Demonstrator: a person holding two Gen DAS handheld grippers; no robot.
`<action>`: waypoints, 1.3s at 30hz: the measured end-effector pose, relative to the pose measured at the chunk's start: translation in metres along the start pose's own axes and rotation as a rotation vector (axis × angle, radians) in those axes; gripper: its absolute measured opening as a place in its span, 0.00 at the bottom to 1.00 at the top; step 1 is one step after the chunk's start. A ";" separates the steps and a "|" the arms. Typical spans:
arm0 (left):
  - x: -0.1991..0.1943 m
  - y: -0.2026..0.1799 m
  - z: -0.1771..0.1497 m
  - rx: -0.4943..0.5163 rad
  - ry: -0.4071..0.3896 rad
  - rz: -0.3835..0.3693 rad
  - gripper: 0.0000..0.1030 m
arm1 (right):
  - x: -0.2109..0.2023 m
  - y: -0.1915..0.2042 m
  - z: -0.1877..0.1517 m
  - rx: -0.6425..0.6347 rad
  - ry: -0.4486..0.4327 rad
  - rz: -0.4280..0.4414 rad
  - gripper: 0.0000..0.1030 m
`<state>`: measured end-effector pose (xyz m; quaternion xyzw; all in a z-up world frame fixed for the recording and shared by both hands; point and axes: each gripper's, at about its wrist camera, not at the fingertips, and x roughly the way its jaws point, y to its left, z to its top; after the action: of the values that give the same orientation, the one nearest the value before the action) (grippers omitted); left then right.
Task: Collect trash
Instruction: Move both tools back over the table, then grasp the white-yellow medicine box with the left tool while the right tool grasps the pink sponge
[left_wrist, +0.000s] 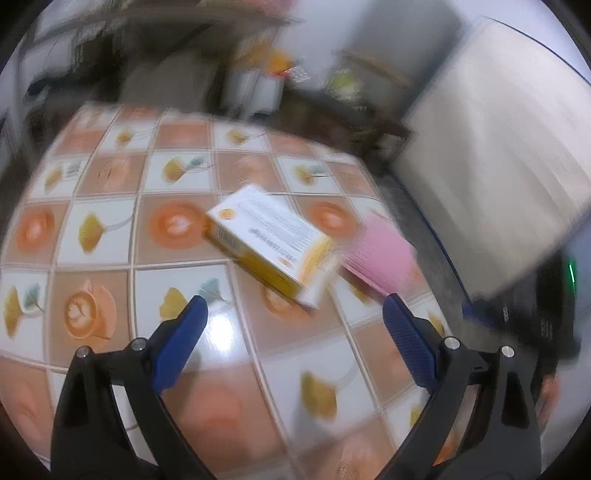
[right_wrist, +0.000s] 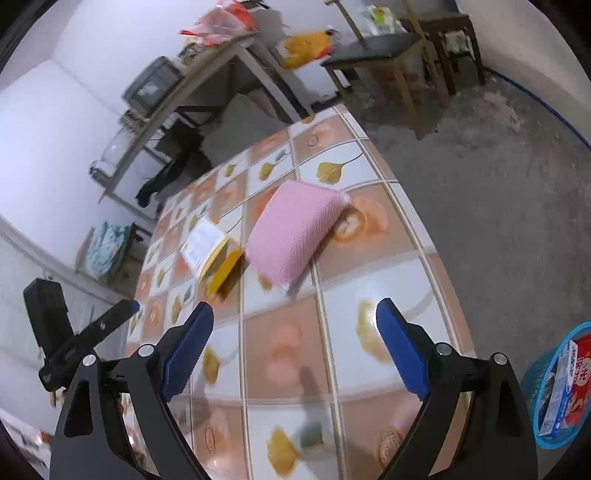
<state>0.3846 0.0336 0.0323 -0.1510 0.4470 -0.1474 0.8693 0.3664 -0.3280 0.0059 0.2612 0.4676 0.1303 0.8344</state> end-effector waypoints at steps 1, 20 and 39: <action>0.012 0.005 0.008 -0.053 0.024 -0.001 0.89 | 0.009 -0.001 0.008 0.028 0.017 0.001 0.85; 0.135 0.007 0.069 -0.318 0.146 0.288 0.89 | 0.104 0.008 0.082 0.105 0.057 -0.238 0.85; 0.114 0.006 0.045 0.157 0.163 0.257 0.85 | 0.122 0.030 0.089 -0.009 0.070 -0.308 0.85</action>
<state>0.4855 0.0005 -0.0284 -0.0119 0.5186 -0.0814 0.8510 0.5074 -0.2755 -0.0261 0.1780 0.5301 0.0121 0.8289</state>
